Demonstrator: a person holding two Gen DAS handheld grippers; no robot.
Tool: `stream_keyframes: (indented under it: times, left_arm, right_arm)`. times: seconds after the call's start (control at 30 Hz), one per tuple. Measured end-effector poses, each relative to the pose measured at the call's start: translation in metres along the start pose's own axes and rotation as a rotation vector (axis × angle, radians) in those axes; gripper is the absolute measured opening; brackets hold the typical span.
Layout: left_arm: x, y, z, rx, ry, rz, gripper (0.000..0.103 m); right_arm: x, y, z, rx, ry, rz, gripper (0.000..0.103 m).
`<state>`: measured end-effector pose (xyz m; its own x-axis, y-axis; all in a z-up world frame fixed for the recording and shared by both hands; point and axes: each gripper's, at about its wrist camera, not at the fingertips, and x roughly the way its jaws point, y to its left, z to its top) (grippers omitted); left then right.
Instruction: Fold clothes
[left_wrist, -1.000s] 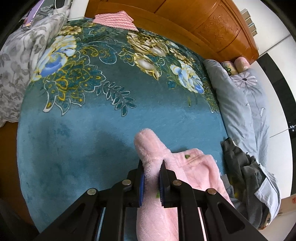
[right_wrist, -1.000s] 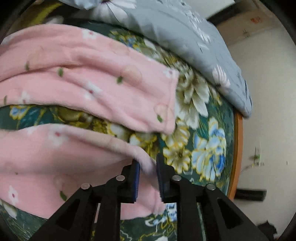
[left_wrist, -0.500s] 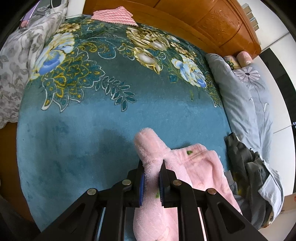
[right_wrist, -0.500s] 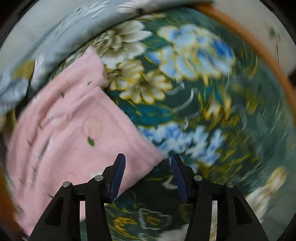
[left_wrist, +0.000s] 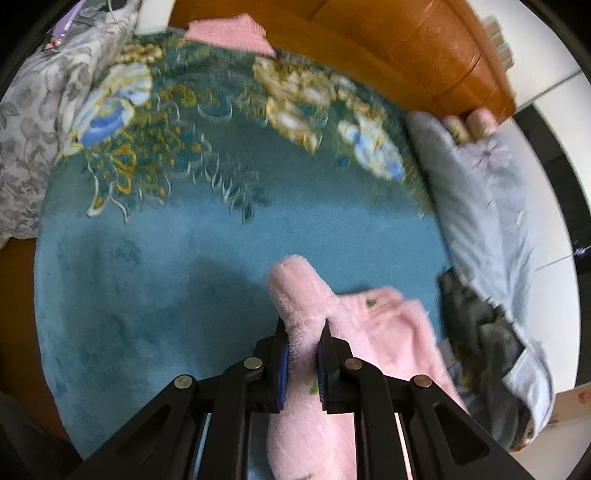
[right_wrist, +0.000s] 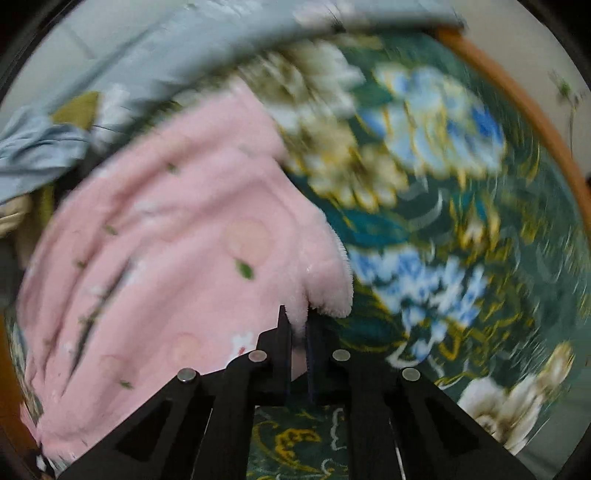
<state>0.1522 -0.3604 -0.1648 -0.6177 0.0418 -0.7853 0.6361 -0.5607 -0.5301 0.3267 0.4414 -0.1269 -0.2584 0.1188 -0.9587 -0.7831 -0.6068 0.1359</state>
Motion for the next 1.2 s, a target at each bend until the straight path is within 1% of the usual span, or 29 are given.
stream_keyframes:
  times: [0.07,0.1,0.13,0.17,0.23,0.27,0.3,0.33,0.4,0.5,0.6,0.7,0.77,0.8,0.93,1.0,1.17,1.2]
  left_arm:
    - [-0.022,0.003,-0.001,-0.007,-0.088,-0.075,0.012]
    - [-0.033,0.002,-0.002,0.005,-0.120,-0.099,0.012]
    - [-0.038,0.000,-0.003,0.024,-0.130,-0.105,0.012]
    - [-0.040,-0.003,-0.002,0.047,-0.115,-0.085,0.012]
    - [-0.028,-0.006,0.001,0.068,-0.033,0.017,0.012]
    - [-0.020,-0.004,0.002,0.063,0.018,0.082,0.012]
    - [-0.009,0.000,0.003,0.040,0.077,0.147,0.012]
    - [-0.003,0.006,0.004,0.009,0.113,0.173,0.012]
    - [0.002,0.011,0.005,-0.008,0.135,0.202,0.012]
    - [0.010,0.009,0.005,0.010,0.166,0.256,0.012]
    - [0.016,0.008,0.003,0.018,0.175,0.276,0.012]
    - [0.016,0.010,0.000,0.007,0.171,0.265,0.012]
    - [0.015,0.015,0.000,-0.022,0.173,0.241,0.013]
    - [0.015,0.017,0.000,-0.038,0.174,0.228,0.013]
    - [0.012,0.019,-0.002,-0.071,0.166,0.195,0.015]
    - [0.011,0.012,-0.003,-0.036,0.154,0.206,0.015]
    - [0.009,-0.012,-0.011,0.097,0.114,0.279,0.018]
    - [0.008,-0.016,-0.012,0.115,0.105,0.287,0.018]
  right_arm:
    - [-0.033,0.003,0.002,-0.023,-0.075,0.044,0.006]
    - [-0.050,0.003,0.003,-0.033,-0.115,0.064,0.006]
    - [-0.067,0.003,0.004,-0.046,-0.156,0.080,0.006]
    - [-0.083,-0.001,0.001,-0.069,-0.197,0.071,0.006]
    - [-0.087,-0.016,-0.007,-0.104,-0.211,-0.008,0.006]
    - [-0.085,-0.024,-0.012,-0.114,-0.208,-0.046,0.006]
    - [-0.068,-0.036,-0.023,-0.089,-0.155,-0.078,0.006]
    - [-0.050,-0.048,-0.034,-0.063,-0.103,-0.109,0.006]
    - [-0.016,-0.072,-0.056,-0.011,0.000,-0.168,0.006]
    - [0.013,-0.092,-0.079,0.044,0.090,-0.198,0.006]
    - [0.016,-0.093,-0.078,0.034,0.101,-0.200,0.007]
    - [0.012,-0.095,-0.065,0.037,0.096,-0.225,0.007]
    - [0.007,-0.104,-0.055,0.083,0.081,-0.239,0.014]
    - [0.005,-0.107,-0.051,0.111,0.074,-0.235,0.019]
    - [0.006,-0.078,-0.031,0.109,0.025,-0.195,0.020]
    - [0.007,-0.064,-0.020,0.108,0.000,-0.175,0.020]
    - [0.010,-0.027,0.005,0.102,-0.062,-0.123,0.020]
    - [0.011,-0.015,0.007,0.078,-0.072,-0.108,0.020]
